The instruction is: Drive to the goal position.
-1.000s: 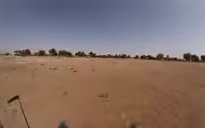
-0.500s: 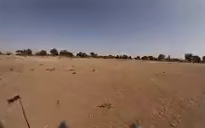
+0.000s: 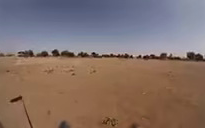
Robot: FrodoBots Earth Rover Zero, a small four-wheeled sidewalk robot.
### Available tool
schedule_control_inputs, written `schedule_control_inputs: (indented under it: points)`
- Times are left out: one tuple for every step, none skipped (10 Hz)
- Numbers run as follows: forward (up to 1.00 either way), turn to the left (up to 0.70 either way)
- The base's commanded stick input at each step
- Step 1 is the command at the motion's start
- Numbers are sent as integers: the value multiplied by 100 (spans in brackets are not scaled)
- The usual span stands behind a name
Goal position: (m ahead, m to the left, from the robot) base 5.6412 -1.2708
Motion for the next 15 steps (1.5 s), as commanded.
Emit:
schedule_control_inputs:
  points:
    - [70, -35]
    - [70, -35]
    - [70, -35]
    - [70, -34]
    - [70, -26]
    - [70, -18]
    - [70, -11]
    - [70, -3]
    - [70, 0]
    - [70, 0]
    - [70, 0]
    - [70, 0]
    - [70, 0]
    - [70, 0]
    - [70, 0]
